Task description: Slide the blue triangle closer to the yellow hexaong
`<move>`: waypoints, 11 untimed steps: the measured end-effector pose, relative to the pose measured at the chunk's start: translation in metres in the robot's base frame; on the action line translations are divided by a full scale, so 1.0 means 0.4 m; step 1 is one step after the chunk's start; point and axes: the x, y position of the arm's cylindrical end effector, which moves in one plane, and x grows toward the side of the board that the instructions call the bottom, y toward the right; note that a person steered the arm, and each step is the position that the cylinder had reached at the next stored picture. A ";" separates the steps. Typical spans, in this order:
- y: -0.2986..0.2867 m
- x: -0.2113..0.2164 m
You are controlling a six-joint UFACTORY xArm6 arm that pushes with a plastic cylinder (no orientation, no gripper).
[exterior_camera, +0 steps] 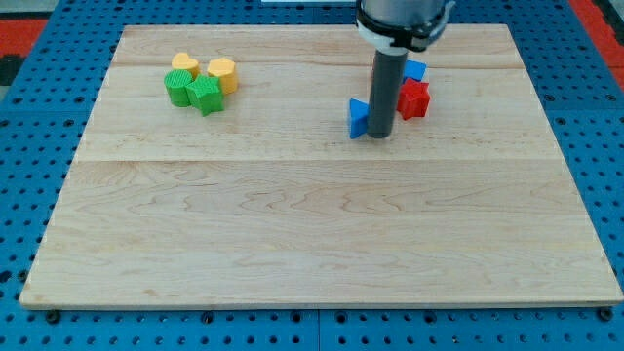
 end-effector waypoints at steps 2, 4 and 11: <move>-0.265 -0.107; -0.117 -0.106; -0.273 -0.273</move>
